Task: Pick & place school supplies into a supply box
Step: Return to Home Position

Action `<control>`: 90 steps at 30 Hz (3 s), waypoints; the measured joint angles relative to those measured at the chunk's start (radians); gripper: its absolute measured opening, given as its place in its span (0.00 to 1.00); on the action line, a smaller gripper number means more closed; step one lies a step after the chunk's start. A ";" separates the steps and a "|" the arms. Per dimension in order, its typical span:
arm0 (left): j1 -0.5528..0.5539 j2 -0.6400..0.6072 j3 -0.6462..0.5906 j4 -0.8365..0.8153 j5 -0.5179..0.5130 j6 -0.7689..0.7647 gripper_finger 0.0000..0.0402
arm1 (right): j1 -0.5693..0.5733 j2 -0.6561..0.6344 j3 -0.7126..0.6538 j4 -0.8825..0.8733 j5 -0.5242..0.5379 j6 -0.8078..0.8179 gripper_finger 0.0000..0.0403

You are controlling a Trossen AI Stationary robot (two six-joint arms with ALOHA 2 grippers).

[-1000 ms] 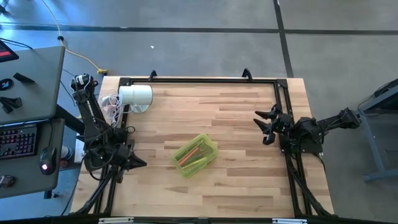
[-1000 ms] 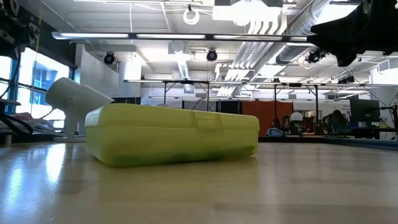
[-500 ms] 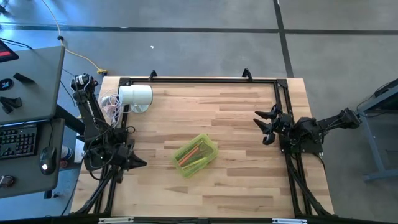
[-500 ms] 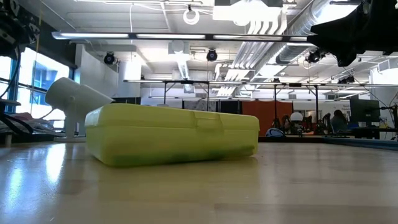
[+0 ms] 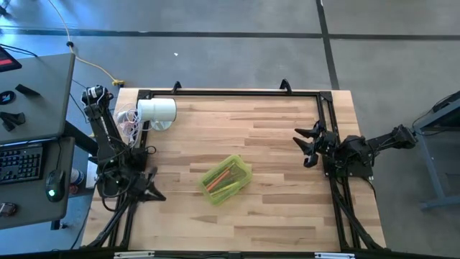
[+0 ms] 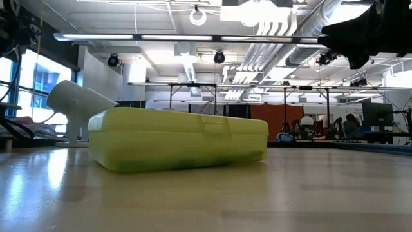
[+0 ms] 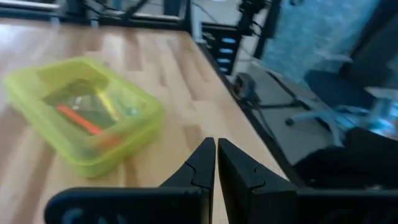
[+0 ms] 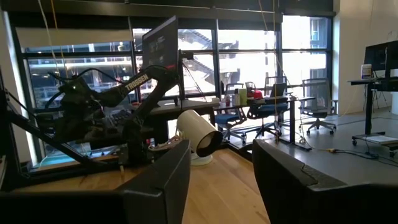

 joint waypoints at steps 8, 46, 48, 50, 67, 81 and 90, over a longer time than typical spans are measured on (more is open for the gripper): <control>0.030 0.009 0.000 0.119 0.147 0.178 0.14 | 0.000 0.000 0.000 0.000 0.000 0.000 0.38; 1.145 -0.131 -0.227 0.318 0.833 0.385 0.14 | 0.000 0.000 0.000 -0.006 0.000 0.000 0.39; 1.145 -0.131 -0.227 0.321 0.815 0.385 0.14 | 0.000 0.000 0.000 -0.006 0.000 0.000 0.39; 1.145 -0.131 -0.227 0.321 0.800 0.385 0.14 | 0.000 0.000 0.000 -0.006 0.000 0.000 0.39; 1.145 -0.131 -0.227 0.296 0.794 0.382 0.14 | 0.000 0.000 0.000 -0.006 0.000 0.000 0.38; 1.145 -0.131 -0.227 0.295 0.793 0.382 0.14 | 0.000 0.000 0.000 -0.006 0.000 0.000 0.39; 1.145 -0.131 -0.227 0.295 0.793 0.382 0.14 | 0.000 0.000 0.000 -0.006 0.000 0.000 0.39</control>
